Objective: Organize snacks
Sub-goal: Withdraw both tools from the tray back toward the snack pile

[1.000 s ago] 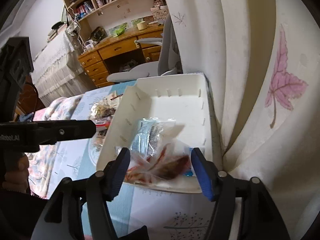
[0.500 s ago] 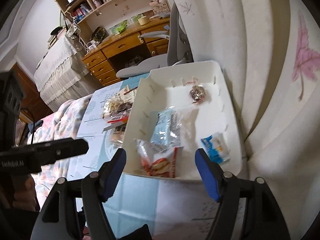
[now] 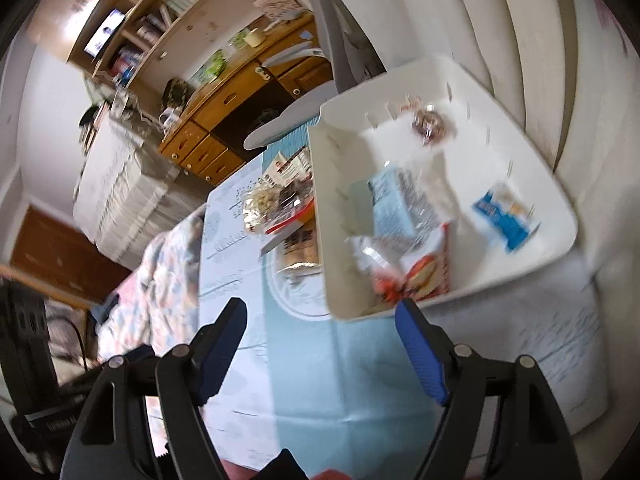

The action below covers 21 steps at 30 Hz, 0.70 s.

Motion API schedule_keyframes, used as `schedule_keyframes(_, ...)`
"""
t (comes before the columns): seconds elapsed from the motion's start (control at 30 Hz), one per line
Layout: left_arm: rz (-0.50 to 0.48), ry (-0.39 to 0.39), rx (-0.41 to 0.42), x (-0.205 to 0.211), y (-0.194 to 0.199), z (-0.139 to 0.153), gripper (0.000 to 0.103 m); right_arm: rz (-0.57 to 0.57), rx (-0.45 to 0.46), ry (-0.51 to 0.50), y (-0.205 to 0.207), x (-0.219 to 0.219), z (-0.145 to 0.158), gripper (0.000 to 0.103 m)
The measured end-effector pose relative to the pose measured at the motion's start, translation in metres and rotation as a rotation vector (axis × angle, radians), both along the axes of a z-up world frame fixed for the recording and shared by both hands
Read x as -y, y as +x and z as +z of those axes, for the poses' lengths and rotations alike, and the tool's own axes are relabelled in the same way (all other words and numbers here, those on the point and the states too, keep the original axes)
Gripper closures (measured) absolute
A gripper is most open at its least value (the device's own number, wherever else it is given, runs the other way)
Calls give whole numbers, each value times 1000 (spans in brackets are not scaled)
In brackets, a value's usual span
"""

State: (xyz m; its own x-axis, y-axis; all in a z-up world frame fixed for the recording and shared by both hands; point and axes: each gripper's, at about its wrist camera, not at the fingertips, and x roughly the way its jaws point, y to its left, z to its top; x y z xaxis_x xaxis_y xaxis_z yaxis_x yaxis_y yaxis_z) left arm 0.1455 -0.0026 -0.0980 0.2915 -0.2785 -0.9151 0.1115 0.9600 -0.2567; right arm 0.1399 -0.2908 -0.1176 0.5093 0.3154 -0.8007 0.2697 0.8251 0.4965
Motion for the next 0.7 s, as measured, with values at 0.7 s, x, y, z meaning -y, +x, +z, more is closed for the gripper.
schedule_keyframes(0.7,-105,140,-67,-108,42,-39,22,-313,-119,201,15,-77,-42,25)
